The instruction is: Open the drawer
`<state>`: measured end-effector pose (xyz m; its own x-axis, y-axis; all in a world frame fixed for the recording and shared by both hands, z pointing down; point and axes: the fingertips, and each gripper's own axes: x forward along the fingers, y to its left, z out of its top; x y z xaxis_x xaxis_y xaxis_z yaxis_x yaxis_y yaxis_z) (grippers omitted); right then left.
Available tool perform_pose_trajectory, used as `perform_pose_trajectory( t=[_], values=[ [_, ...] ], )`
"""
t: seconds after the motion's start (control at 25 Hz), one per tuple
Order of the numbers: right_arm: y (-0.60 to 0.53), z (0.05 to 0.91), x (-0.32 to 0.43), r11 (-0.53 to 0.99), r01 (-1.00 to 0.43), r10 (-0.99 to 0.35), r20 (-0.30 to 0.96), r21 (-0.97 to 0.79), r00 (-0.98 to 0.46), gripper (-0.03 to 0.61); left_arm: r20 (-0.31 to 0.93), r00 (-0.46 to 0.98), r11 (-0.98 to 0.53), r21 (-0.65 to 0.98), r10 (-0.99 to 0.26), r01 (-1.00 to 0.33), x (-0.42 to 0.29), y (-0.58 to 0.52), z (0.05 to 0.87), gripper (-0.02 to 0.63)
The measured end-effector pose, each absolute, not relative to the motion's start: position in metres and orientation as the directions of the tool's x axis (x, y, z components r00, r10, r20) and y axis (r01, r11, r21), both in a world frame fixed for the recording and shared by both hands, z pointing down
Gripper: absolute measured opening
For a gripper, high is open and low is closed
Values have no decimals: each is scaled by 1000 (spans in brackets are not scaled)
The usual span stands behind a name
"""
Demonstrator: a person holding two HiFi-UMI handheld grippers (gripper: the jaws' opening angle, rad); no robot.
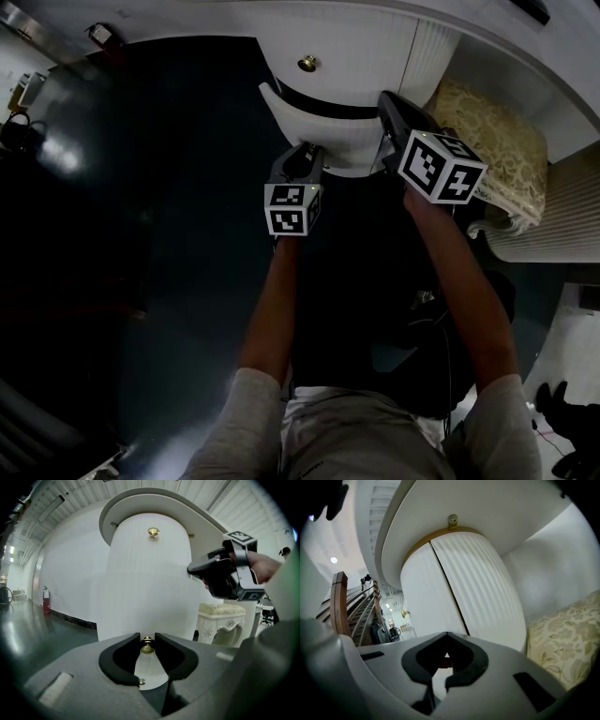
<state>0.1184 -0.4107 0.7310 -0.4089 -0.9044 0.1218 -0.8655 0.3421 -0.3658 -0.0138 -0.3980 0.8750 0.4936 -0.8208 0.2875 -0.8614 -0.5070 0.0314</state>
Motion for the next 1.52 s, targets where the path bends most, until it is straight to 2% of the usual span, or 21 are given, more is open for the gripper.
perform_pose_trajectory(
  t=[0.48, 0.6, 0.72, 0.96, 1.16, 1.4, 1.52],
  values=[
    [-409, 736, 119, 380, -887, -897, 130, -264, -423, 15, 297, 489, -502, 33, -820, -864, -26, -372, 877, 106],
    [-398, 743, 96, 468, -852, -846, 161, -234, -509, 15, 317, 496, -516, 26, -808, -856, -29, -365, 878, 106],
    [-385, 744, 69, 575, -808, -783, 198, -130, -589, 15, 321, 501, -525, 14, -804, -851, -32, -361, 877, 106],
    [-364, 742, 44, 665, -746, -731, 228, 25, -644, 15, 330, 488, -512, 15, -808, -859, -37, -350, 879, 106],
    [-361, 739, 41, 667, -745, -730, 195, -5, -655, 15, 351, 459, -488, 7, -816, -873, -41, -343, 878, 106],
    [-369, 741, 40, 612, -781, -748, 229, -125, -623, 15, 370, 415, -444, 7, -831, -896, -50, -342, 879, 106],
    [-364, 735, 40, 648, -761, -752, 163, 3, -639, 15, 356, 384, -412, -4, -852, -911, -45, -344, 878, 106]
  ],
)
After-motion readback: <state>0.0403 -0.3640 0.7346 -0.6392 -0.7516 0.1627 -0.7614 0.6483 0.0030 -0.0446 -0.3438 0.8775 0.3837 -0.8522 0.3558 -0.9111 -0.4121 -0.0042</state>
